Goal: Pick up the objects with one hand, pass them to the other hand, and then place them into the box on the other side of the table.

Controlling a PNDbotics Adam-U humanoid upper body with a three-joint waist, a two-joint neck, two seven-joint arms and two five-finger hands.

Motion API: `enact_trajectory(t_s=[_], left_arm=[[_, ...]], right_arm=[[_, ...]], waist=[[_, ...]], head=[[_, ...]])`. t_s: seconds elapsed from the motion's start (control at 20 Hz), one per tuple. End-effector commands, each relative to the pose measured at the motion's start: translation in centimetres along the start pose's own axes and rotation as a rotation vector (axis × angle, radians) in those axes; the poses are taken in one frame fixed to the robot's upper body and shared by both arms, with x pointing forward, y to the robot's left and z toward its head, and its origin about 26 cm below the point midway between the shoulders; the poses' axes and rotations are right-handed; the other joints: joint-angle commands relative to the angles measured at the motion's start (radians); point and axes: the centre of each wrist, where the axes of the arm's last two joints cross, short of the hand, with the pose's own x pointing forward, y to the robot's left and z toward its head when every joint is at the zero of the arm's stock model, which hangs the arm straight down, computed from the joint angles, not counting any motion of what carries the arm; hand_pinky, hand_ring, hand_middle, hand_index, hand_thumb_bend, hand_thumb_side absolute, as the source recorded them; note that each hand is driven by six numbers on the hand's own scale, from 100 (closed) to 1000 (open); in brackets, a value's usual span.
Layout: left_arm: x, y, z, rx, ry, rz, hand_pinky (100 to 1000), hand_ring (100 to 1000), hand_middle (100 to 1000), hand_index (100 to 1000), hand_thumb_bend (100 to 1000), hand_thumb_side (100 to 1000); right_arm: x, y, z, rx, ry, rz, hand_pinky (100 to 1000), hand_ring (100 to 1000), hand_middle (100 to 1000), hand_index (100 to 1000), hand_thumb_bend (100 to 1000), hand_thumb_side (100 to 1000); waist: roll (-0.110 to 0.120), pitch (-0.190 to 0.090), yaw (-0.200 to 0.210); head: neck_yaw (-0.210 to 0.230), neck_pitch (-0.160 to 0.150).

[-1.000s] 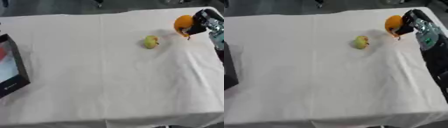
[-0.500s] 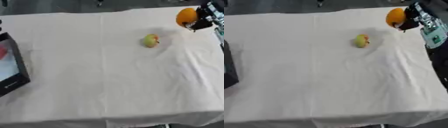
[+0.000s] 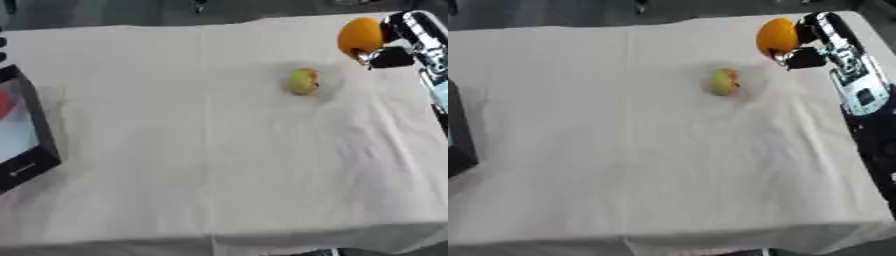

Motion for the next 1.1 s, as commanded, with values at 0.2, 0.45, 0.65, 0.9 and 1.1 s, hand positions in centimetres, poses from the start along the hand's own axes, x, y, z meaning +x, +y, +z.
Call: enact_trajectory(t_s=[0.2, 0.45, 0.65, 0.9, 1.1], left_arm=[[2.0, 0.7, -0.7, -0.006, -0.067, -0.016, 819, 781, 725, 848, 115, 690], [2.3, 0.7, -0.8, -0.015, -0.077, -0.022, 819, 781, 724, 847, 113, 685], [2.9, 0.5, -1.0, -0.032, -0.096, -0.029, 819, 782, 724, 846, 112, 671], [4.1, 0.2, -1.4, -0.069, -0.139, -0.059, 819, 781, 718, 844, 105, 639], [6.3, -0.8, -1.4, -0.131, -0.223, -0.093, 823, 783, 723, 844, 107, 583]], right_arm=[[2.9, 0.0, -0.1, -0.011, -0.087, -0.088, 694, 520, 390, 383, 342, 100], [4.2, 1.1, 0.3, 0.015, -0.136, -0.157, 690, 518, 389, 381, 309, 100], [5.3, 2.8, 0.6, 0.044, -0.177, -0.225, 689, 516, 388, 380, 280, 100], [6.3, 5.1, 1.2, 0.078, -0.202, -0.301, 690, 514, 387, 379, 257, 100], [6.9, 6.6, 1.4, 0.101, -0.215, -0.333, 689, 514, 387, 379, 246, 100]], waist=[[0.01, -0.045, -0.002], [0.009, -0.047, -0.002], [0.008, -0.051, -0.002], [0.01, -0.055, 0.0], [0.011, -0.058, 0.001]], head=[[0.007, 0.0], [0.016, 0.005], [0.023, 0.008], [0.032, 0.015], [0.035, 0.019]])
